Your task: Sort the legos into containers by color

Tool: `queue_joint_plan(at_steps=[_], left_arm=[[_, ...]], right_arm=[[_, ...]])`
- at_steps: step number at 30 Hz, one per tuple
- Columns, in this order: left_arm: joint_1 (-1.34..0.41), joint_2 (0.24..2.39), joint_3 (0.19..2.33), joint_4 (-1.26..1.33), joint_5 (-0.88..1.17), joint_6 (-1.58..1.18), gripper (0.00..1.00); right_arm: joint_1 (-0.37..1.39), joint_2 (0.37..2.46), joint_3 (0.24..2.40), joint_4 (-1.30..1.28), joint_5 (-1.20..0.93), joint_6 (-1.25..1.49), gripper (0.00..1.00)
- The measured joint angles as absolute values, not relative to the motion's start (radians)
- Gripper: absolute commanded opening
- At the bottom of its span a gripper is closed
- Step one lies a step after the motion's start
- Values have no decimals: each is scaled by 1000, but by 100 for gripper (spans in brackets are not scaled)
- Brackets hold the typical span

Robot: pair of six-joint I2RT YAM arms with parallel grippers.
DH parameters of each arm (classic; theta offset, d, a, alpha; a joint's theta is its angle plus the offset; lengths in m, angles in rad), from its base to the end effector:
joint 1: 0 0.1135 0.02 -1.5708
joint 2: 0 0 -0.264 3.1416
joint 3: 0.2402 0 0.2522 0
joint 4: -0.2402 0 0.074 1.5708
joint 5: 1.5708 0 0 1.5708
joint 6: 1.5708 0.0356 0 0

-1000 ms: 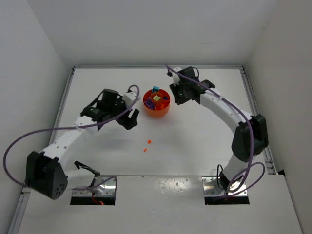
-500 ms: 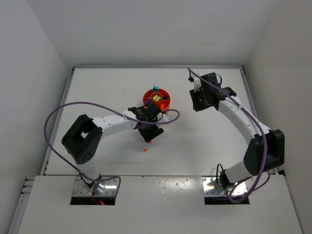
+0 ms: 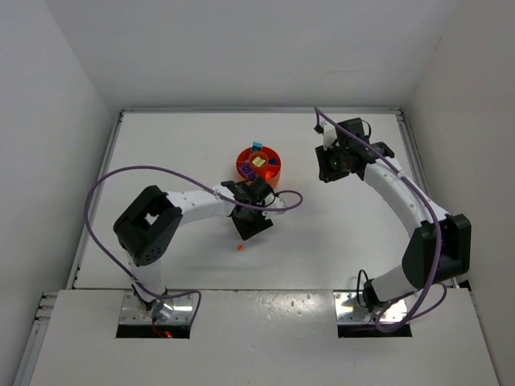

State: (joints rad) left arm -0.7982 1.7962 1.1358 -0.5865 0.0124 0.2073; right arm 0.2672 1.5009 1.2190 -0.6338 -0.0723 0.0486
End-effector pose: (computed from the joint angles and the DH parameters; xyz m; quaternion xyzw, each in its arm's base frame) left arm 0.2399 -0.2468 0.1640 0.4764 0.8643 -0.0528 0.1525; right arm 0.3082 0.0870 0.2795 -0.1148 0.9393 0.0843 0.3121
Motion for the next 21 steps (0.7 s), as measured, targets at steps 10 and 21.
queue_joint_plan(at_steps=[10, 21], left_arm=[[-830, 1831, 1151, -580, 33, 213, 59], [-830, 1852, 1161, -583, 61, 218, 45]], right_arm=[[258, 1507, 1219, -636, -93, 49, 28], [251, 1507, 1219, -637, -106, 48, 28]])
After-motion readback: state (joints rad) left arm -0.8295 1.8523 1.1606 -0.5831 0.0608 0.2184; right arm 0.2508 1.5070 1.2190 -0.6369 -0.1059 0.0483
